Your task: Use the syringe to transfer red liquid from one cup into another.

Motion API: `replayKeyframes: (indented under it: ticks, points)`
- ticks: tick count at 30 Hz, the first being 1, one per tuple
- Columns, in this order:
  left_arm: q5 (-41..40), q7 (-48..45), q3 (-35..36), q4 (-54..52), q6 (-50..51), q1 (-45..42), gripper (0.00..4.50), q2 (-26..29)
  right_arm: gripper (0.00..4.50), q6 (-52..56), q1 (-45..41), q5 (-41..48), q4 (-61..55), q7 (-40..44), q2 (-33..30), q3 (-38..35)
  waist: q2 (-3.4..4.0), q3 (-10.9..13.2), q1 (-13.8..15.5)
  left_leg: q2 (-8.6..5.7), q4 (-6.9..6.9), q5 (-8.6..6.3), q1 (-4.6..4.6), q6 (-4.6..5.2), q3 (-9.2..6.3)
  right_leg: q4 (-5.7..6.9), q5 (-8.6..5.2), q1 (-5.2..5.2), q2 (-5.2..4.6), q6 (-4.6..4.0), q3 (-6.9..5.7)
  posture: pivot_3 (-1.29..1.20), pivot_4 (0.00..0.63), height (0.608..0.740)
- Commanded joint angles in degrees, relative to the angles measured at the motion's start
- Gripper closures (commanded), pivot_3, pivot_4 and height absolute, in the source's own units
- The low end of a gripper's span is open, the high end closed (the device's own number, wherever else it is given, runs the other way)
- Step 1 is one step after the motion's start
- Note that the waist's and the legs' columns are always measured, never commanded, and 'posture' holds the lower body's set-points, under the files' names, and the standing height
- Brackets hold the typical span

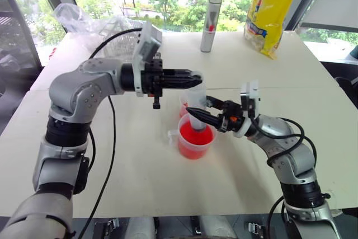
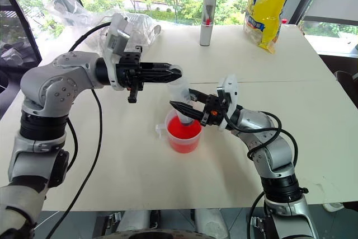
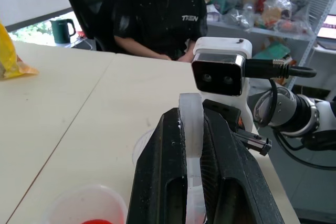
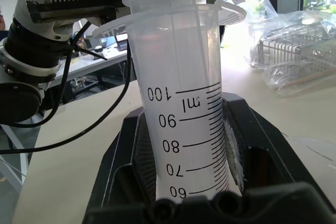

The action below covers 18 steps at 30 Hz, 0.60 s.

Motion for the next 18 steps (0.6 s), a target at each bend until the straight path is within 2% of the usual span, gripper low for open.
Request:
replayKeyframes:
  ticks: [1, 18]
  points:
    - [-0.8, 1.5, 4.2, 0.0, -1.5, -3.7, 4.38, 0.2, 3.13, 1.1, 1.5, 0.8, -1.7, 1.0, -0.3, 2.0, 0.00, 0.0, 0.0, 0.00, 0.00, 0.00, 0.00, 0.00, 0.00, 0.00, 0.00, 0.00, 0.00, 0.00, 0.00, 0.00, 0.150, 0.740]
    - [-0.5, 1.5, 5.1, 2.1, -2.5, -6.3, 4.38, 1.3, 3.13, 2.7, 3.0, 1.6, -2.2, 1.2, -0.9, 3.0, 0.00, 0.0, 0.0, 0.00, 0.00, 0.00, 0.00, 0.00, 0.00, 0.01, 0.00, 0.00, 0.00, 0.00, 0.00, 0.00, 0.150, 0.740]
